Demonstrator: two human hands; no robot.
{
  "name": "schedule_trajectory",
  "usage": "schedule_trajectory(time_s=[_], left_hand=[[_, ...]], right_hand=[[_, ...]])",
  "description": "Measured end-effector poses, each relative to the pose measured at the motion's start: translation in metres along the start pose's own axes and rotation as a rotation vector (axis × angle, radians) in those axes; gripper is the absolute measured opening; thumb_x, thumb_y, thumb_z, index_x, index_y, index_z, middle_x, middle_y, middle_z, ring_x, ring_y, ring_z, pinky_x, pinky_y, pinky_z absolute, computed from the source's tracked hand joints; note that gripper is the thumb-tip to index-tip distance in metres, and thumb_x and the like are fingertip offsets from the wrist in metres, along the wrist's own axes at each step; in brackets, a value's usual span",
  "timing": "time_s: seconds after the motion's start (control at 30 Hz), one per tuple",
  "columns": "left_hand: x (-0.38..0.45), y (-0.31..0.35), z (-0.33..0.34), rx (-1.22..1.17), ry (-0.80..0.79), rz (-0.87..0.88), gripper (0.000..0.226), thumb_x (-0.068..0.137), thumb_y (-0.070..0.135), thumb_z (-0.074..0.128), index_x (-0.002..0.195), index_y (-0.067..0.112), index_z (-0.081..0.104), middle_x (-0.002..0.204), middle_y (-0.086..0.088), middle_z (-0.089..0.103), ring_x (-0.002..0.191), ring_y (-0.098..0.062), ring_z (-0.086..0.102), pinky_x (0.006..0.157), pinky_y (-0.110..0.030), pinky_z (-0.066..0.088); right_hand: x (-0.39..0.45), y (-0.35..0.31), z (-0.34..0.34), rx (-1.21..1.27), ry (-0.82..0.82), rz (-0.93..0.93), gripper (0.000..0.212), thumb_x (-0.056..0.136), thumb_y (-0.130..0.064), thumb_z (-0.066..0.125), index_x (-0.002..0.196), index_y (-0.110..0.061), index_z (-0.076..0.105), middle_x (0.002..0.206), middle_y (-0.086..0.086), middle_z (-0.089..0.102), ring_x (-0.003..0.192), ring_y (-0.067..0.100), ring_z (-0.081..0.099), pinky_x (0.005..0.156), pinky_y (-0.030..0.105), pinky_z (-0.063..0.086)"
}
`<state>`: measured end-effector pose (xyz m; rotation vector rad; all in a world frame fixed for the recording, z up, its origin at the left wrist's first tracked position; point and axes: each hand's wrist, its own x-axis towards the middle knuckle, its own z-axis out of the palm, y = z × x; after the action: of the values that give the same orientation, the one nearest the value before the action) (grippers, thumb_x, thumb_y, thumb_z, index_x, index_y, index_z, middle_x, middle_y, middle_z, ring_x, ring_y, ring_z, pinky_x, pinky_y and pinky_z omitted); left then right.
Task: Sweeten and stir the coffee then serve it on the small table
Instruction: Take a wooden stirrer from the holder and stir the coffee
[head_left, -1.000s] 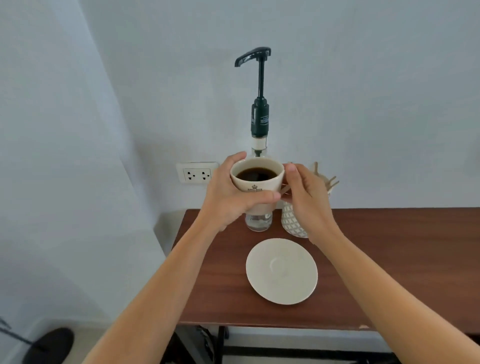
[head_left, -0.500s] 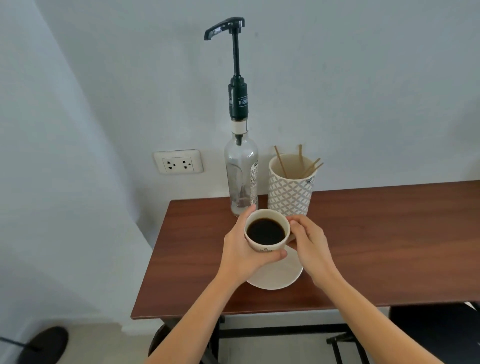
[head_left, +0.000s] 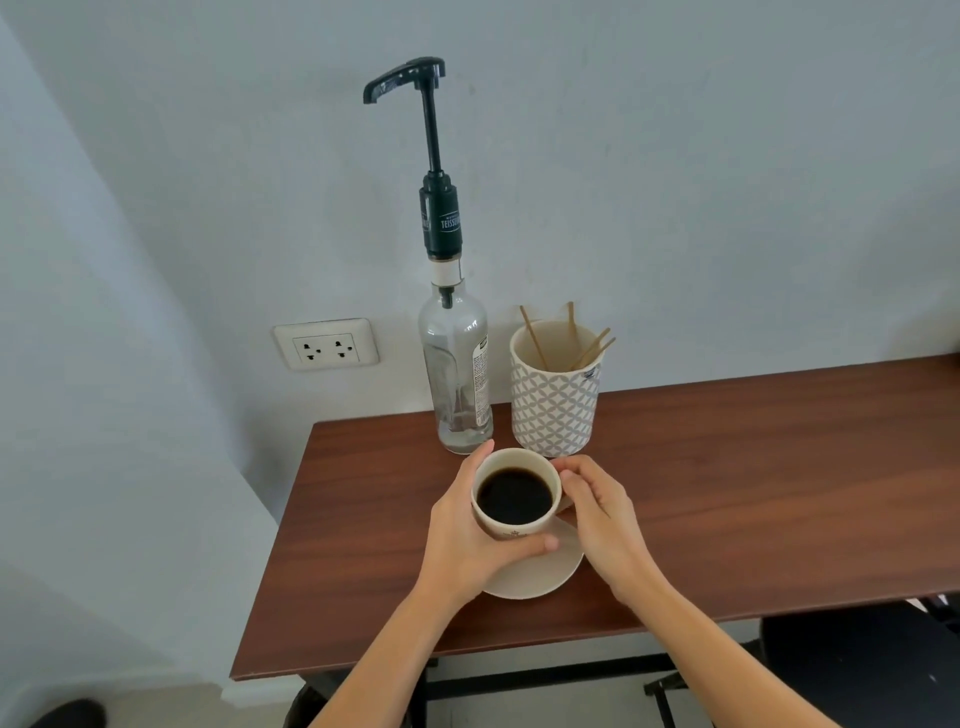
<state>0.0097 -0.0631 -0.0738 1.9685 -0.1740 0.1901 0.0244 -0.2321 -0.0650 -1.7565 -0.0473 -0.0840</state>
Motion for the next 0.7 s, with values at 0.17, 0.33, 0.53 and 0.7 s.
schedule_trajectory(time_s=[0.17,0.33,0.53,0.7], left_hand=[[-0.004,0.016,-0.003,0.048,-0.021,0.002,0.106,0.049,0.062,0.088,0.124,0.086,0.017,0.148,0.024,0.050,0.145,-0.005,0.039,0.125,-0.059,0.016],[-0.016,0.011,-0.002,0.036,0.019,-0.027,0.099,0.050,0.062,0.086,0.115,0.091,0.017,0.148,0.025,0.049,0.147,-0.005,0.034,0.125,-0.061,0.014],[-0.015,-0.005,-0.001,-0.001,-0.022,-0.078,0.100,0.051,0.083,0.075,0.135,0.073,0.022,0.146,0.036,0.046,0.140,0.016,0.031,0.128,-0.053,-0.001],[-0.016,-0.008,-0.002,0.006,-0.045,-0.081,0.107,0.060,0.084,0.069,0.151,0.045,0.028,0.152,0.035,0.038,0.135,0.028,0.021,0.127,-0.047,-0.003]], right_hand=[[0.026,-0.025,-0.021,0.023,0.278,-0.046,0.014,0.095,-0.031,0.060,0.108,-0.028,0.061,0.100,-0.010,0.072,0.093,0.003,0.068,0.091,0.039,0.056],[0.090,-0.073,-0.051,-0.196,0.339,0.038,0.058,0.083,-0.056,0.066,0.124,-0.016,0.056,0.112,-0.002,0.062,0.094,0.013,0.061,0.087,0.034,0.051],[0.133,-0.090,-0.051,-0.374,0.295,0.107,0.052,0.085,-0.043,0.068,0.090,0.008,0.072,0.073,0.013,0.065,0.070,0.030,0.064,0.070,0.038,0.057],[0.144,-0.092,-0.055,-0.560,0.331,0.066,0.018,0.084,-0.028,0.071,0.085,-0.013,0.079,0.084,0.005,0.075,0.085,0.025,0.069,0.065,0.031,0.050]])
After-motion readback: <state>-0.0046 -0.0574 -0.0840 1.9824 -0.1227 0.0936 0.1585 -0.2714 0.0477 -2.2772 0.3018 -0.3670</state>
